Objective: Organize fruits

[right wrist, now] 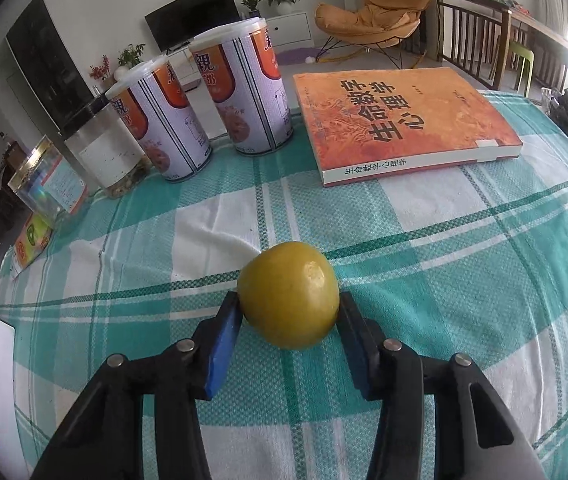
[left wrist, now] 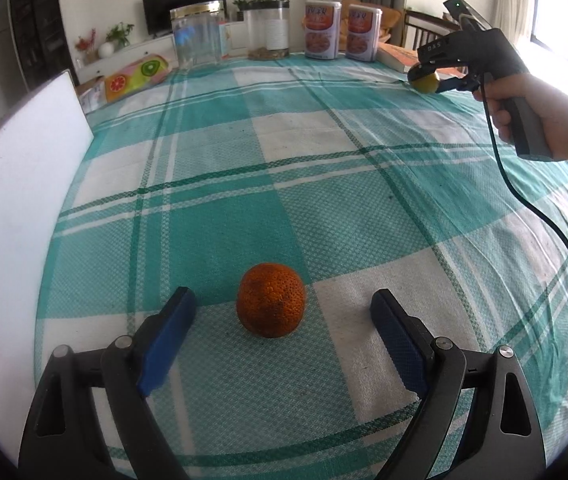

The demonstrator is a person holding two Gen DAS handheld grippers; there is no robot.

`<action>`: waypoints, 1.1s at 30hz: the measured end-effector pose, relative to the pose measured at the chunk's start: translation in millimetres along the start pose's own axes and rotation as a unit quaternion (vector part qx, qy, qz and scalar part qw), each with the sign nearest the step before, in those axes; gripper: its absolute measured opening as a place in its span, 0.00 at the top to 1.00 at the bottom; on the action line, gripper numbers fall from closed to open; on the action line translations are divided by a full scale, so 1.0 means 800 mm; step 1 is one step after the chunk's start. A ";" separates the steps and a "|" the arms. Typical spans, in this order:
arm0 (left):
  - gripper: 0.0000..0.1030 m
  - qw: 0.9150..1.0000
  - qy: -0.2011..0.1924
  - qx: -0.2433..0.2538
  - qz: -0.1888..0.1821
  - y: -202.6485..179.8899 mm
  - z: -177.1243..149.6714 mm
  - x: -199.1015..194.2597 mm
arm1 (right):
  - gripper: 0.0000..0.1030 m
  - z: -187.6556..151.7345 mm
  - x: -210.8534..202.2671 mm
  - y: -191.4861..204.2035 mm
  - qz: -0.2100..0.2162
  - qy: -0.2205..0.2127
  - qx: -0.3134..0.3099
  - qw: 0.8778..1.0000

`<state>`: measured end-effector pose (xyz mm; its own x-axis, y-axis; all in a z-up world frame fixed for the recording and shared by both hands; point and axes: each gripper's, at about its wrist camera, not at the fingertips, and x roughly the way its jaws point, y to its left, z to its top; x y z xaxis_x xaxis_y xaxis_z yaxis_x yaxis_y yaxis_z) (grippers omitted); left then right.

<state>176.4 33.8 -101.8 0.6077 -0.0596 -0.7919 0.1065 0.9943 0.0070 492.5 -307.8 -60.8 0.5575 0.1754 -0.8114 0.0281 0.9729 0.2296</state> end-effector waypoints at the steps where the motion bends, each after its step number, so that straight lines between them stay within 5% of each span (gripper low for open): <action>1: 0.11 1.000 0.000 0.000 0.000 0.000 0.000 0.000 | 0.53 -0.009 -0.011 0.000 0.012 -0.004 0.000 1.000; 5: 0.11 1.000 0.000 0.000 0.000 0.000 0.000 0.000 | 0.53 -0.067 -0.063 0.011 0.056 0.002 -0.008 0.998; 10: 0.10 1.000 -0.001 -0.006 -0.014 0.004 0.000 -0.001 | 0.53 -0.188 -0.138 0.050 0.093 0.022 -0.023 0.995; 17: 0.09 1.000 0.000 -0.006 -0.018 0.002 0.000 0.000 | 0.53 -0.335 -0.199 0.104 0.062 0.014 -0.053 0.997; 30: 0.08 1.000 0.003 0.000 -0.012 0.001 0.000 0.001 | 0.53 -0.367 -0.207 0.091 0.037 -0.045 -0.016 0.998; 33: 0.08 0.998 0.003 -0.024 -0.057 0.019 -0.001 -0.005 | 0.53 -0.371 -0.211 0.083 0.040 -0.057 -0.001 0.998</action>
<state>174.7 48.8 -98.9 0.5892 -0.1722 -0.7894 0.1367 0.9842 -0.1127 154.1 -228.2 -68.1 0.6484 0.2340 -0.7245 -0.0210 0.9567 0.2902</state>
